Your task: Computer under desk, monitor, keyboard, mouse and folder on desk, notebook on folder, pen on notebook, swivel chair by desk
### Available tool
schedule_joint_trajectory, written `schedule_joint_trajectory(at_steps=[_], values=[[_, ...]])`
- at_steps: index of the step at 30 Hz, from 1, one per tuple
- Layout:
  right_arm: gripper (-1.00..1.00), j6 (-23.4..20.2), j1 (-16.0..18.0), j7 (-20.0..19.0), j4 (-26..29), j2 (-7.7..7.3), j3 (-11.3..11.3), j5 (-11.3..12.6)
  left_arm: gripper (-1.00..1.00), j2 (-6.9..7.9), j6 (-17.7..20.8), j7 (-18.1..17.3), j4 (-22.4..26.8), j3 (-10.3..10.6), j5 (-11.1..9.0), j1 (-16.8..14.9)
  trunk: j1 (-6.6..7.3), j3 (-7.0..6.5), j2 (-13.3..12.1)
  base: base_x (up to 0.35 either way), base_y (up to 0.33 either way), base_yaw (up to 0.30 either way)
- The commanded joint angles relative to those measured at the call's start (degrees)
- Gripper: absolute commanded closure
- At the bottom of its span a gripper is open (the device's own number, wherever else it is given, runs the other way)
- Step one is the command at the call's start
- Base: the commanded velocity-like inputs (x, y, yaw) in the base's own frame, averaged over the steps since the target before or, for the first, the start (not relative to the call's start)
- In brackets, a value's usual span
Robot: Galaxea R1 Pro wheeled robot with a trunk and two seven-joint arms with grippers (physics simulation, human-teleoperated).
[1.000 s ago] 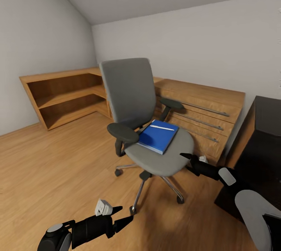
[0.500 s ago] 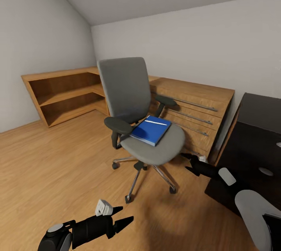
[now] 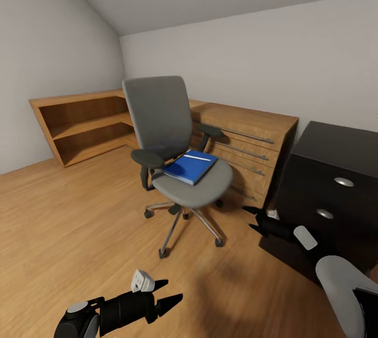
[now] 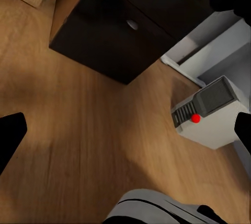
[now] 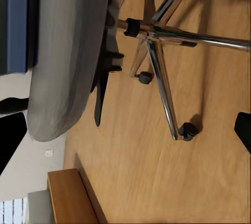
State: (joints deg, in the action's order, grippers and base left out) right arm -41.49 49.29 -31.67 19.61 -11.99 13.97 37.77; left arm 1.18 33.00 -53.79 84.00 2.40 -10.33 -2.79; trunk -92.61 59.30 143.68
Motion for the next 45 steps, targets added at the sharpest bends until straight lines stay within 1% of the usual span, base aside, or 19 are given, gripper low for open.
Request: schedule_joint_trajectory(at_steps=[1, 8, 22, 35, 45], values=[[-1.00, -0.36, 0.02, -0.04, -0.01, 0.03, 0.35, -0.06, -1.00, 0.04, 0.46, 0.08, 0.03, 0.10, -0.39, -0.03, 0.04, 0.05, 0.02, -0.194, -0.194, 0.000], [-1.00, -0.35, 0.01, 0.01, -0.03, 0.04, 0.35, -0.07, -1.00, 0.12, 0.45, 0.13, 0.03, 0.05, -0.46, -0.03, 0.04, 0.05, 0.02, -0.088, -0.094, 0.000], [-1.00, -0.33, 0.01, 0.01, -0.06, 0.04, 0.35, -0.07, -1.00, 0.12, 0.53, 0.32, 0.03, 0.04, -0.48, -0.03, 0.04, 0.05, 0.02, -0.011, -0.012, 0.000], [-1.00, -0.27, 0.01, -0.08, -0.16, 0.20, 0.35, -0.04, -1.00, 0.05, 0.65, 0.59, 0.03, 0.14, -0.40, -0.03, 0.37, -2.83, -0.15, 0.000, 0.000, 0.000], [-1.00, -0.30, 0.02, -0.23, -1.88, 0.26, 0.35, 0.14, -1.00, 0.06, 0.58, 0.60, 0.03, 0.08, -0.39, -0.03, 0.37, -2.83, -0.15, 0.000, 0.000, 0.000]])
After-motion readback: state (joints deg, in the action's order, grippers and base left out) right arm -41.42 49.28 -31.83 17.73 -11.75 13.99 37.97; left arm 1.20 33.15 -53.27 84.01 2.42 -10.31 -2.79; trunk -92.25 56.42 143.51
